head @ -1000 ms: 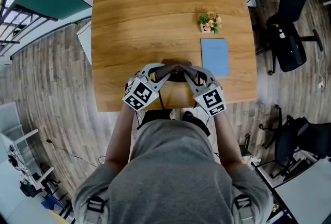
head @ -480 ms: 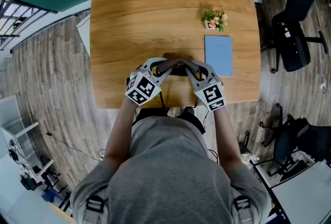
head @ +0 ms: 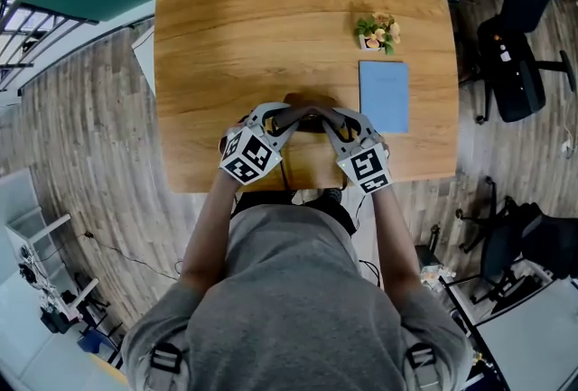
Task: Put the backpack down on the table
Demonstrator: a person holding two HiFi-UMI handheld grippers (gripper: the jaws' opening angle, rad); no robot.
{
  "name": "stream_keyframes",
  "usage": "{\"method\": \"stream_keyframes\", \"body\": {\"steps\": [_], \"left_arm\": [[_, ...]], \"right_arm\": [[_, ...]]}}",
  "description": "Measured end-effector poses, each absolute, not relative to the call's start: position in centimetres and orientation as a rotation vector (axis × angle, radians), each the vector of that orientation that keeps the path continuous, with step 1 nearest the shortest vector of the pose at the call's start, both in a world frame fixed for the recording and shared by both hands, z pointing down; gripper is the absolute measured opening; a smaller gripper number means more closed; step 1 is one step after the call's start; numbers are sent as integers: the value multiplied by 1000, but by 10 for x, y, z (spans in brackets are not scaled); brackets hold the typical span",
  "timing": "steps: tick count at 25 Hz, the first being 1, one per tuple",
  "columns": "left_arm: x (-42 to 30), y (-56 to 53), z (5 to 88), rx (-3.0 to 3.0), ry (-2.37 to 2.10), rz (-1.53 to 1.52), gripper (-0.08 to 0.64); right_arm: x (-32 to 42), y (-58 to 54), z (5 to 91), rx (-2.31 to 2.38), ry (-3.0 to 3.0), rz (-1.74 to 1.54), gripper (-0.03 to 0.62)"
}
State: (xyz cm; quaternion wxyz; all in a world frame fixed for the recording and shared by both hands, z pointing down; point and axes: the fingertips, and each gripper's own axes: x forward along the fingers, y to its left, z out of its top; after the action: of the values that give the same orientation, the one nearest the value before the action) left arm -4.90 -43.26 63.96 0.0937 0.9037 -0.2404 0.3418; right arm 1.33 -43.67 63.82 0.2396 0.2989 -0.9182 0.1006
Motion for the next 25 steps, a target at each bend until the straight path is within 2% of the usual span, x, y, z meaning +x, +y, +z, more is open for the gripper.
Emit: {"method": "stream_keyframes", "body": {"steps": [20,25], "left_arm": [[-46,-428,661,2717,-602,1104,120],[-47,-427,663,2744,-566,1139,169]], "right_arm": [[21,-431,659,881,-2448,322,118],[27,-431,655,942,-2457,367,138]]}}
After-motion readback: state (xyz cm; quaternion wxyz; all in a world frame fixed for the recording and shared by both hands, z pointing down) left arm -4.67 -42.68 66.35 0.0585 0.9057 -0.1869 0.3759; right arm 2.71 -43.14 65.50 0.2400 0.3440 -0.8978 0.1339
